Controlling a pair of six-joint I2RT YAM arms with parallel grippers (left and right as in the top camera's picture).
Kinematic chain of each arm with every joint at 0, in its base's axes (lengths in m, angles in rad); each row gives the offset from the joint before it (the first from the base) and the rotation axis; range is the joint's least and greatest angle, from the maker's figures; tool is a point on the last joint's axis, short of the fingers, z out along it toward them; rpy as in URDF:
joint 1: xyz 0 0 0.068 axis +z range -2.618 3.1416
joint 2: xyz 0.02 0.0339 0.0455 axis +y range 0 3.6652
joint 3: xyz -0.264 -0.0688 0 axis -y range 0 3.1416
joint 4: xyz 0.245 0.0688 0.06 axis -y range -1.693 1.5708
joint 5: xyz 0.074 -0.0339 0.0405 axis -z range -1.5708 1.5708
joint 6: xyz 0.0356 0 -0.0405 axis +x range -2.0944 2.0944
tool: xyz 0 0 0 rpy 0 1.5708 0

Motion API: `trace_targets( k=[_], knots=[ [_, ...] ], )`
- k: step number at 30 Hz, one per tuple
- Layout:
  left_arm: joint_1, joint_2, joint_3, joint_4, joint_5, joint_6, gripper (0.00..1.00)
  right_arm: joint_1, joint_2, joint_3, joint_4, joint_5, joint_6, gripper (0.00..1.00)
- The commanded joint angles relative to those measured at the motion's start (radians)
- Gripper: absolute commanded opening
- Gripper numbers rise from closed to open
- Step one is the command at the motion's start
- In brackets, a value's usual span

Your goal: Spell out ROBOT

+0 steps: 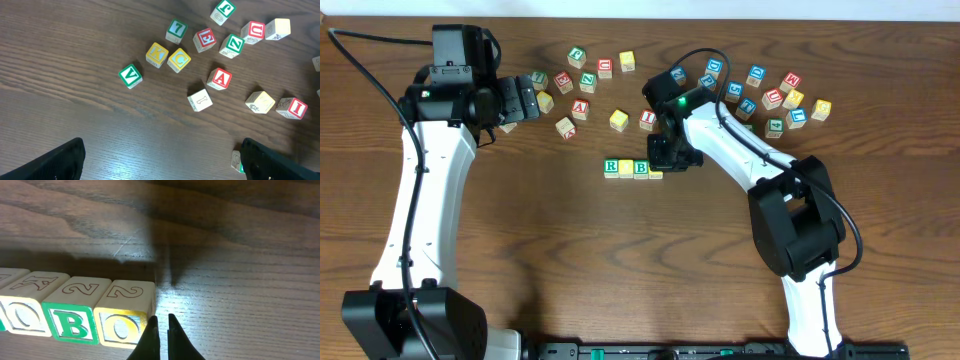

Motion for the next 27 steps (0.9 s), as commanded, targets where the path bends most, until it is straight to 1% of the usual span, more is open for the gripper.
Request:
trace_targets(
  k=[1, 6, 12, 15, 17, 20, 24, 27],
  knots=[
    [0.002, -0.007, 0.023, -0.003, -0.006, 0.006, 0.97, -0.032, -0.009, 0.048, -0.018, 0.002, -0.032, 0.02],
    [0.002, -0.007, 0.023, -0.002, -0.006, 0.006, 0.98, -0.087, -0.05, 0.097, -0.045, 0.002, -0.082, 0.06],
    [0.002, -0.007, 0.023, -0.002, -0.006, 0.006, 0.97, -0.123, -0.072, 0.175, -0.074, 0.001, -0.119, 0.15],
    [0.002, -0.007, 0.023, -0.003, -0.006, 0.006, 0.97, -0.142, -0.072, 0.238, -0.096, 0.001, -0.148, 0.24],
    [0.002, -0.007, 0.023, -0.002, -0.006, 0.006, 0.97, -0.151, -0.072, 0.285, -0.115, 0.001, -0.174, 0.34],
    [0.002, -0.007, 0.023, -0.002, -0.006, 0.006, 0.97, -0.161, -0.072, 0.388, -0.17, 0.001, -0.205, 0.44],
    [0.002, -0.007, 0.023, -0.003, -0.006, 0.006, 0.97, -0.163, -0.072, 0.513, -0.212, 0.002, -0.215, 0.48],
    [0.002, -0.007, 0.023, -0.002, -0.006, 0.006, 0.97, -0.164, -0.072, 0.562, -0.207, 0.002, -0.215, 0.49]
  ],
)
